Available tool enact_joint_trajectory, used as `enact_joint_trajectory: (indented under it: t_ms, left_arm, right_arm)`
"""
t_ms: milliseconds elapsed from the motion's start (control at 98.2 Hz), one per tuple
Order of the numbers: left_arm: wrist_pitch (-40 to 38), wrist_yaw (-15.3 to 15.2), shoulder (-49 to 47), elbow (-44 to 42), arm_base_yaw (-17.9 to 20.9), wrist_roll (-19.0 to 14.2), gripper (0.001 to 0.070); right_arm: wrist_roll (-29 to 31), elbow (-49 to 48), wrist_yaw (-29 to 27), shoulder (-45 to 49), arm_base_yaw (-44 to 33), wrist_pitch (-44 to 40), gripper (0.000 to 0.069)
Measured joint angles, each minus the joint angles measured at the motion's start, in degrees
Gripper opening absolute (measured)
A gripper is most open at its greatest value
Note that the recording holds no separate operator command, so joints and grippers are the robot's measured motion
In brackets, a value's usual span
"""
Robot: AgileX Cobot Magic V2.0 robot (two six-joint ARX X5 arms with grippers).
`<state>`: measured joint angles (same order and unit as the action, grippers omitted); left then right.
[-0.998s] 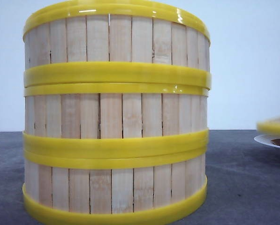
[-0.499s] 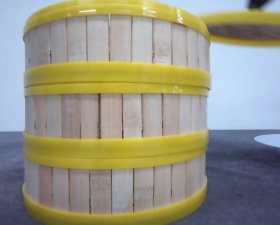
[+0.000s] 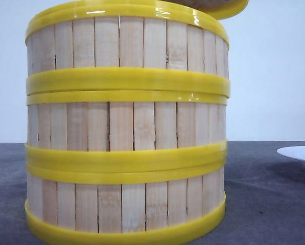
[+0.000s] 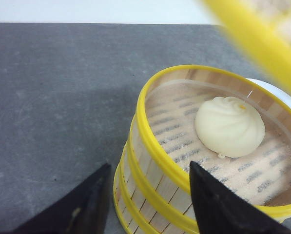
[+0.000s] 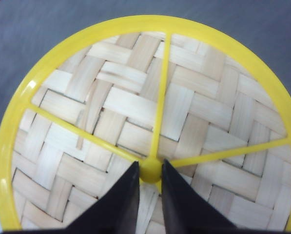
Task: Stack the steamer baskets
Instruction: 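Lift the lid and lower it onto the top basket with the right gripper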
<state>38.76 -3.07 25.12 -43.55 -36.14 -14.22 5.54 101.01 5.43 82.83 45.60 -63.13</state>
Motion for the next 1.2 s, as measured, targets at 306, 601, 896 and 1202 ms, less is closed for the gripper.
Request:
enact_joint_trajectory:
  t_ms: [306,601,896,1202]
  left_arm:
    - [0.0,0.0,0.0,0.0,0.0,0.0,0.03]
    - [0.0,0.0,0.0,0.0,0.0,0.0,0.03]
    - [0.0,0.0,0.0,0.0,0.0,0.0,0.03]
    - [0.5,0.0,0.0,0.0,0.0,0.0,0.03]
  right_arm:
    - [-2.08,0.31,-3.93,5.35,6.43,-1.92,0.005]
    - [-2.56,0.31,-3.93,7.34,7.87,-1.86,0.005]
    - [-2.73,0.44,-3.93,9.66,7.87,-2.62,0.005]
    - [-2.78,0.63,-4.11,10.21,7.93,-2.8,0.0053]
